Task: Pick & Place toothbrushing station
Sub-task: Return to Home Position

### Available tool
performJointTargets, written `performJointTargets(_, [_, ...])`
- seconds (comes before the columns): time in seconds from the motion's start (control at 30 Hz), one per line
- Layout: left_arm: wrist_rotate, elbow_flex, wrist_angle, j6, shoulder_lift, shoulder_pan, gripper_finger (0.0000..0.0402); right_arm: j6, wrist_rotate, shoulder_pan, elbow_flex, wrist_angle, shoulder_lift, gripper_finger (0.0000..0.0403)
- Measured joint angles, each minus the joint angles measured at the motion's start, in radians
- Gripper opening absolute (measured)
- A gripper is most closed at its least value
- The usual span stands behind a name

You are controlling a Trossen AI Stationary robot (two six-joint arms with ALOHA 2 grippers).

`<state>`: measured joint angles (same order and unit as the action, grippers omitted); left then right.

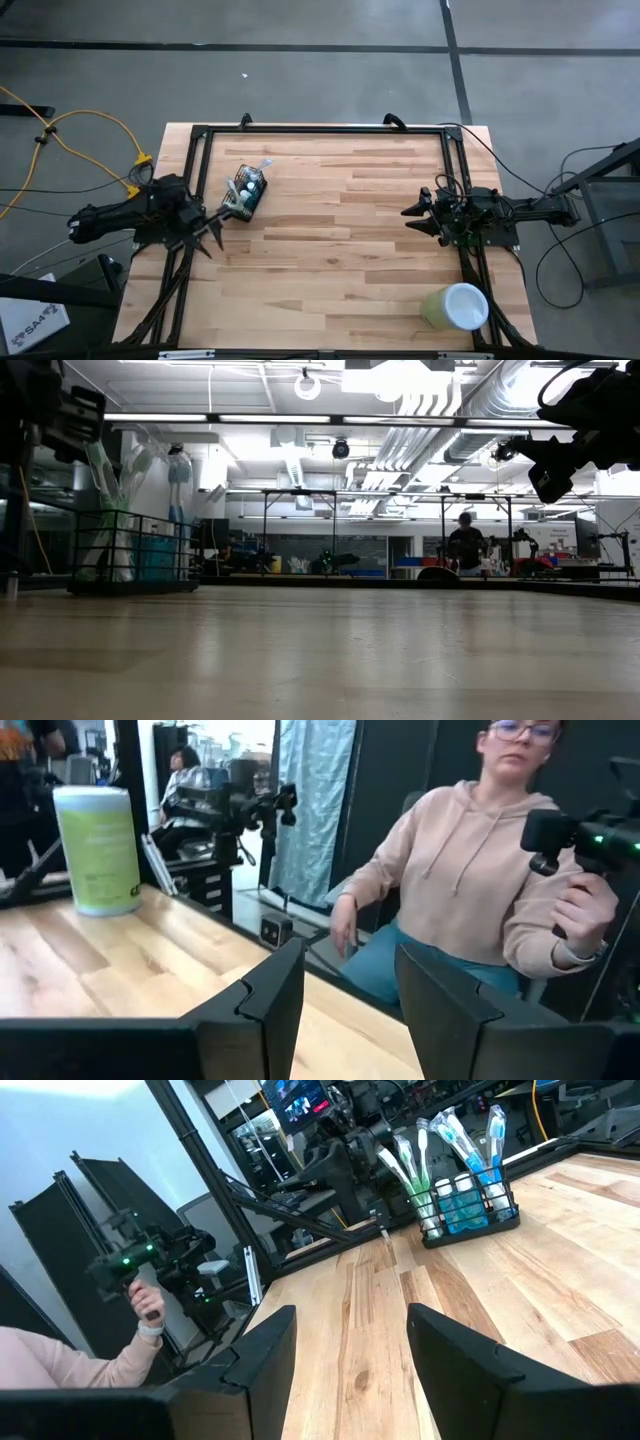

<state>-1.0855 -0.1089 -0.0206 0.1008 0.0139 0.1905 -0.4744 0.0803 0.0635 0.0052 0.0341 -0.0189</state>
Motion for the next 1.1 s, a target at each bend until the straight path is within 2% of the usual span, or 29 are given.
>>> performJointTargets(0.2, [0.020, 0.000, -0.080, -0.054, 0.000, 0.000, 0.0154, 0.000, 0.000, 0.000, 0.000, 0.000, 0.000, 0.0184])
performJointTargets(0.6, [0.057, 0.001, -0.137, -0.056, 0.000, 0.000, 0.0154, 0.000, 0.000, 0.000, 0.000, 0.000, 0.000, 0.0184])
performJointTargets(0.87, [0.179, 0.009, -0.144, -0.052, 0.000, -0.010, 0.0154, 0.000, 0.000, 0.000, 0.000, 0.000, 0.000, 0.0184])
performJointTargets(1.1, [0.280, 0.018, -0.120, -0.058, 0.000, -0.107, 0.0154, 0.000, 0.000, 0.000, 0.000, 0.000, 0.000, 0.0184])
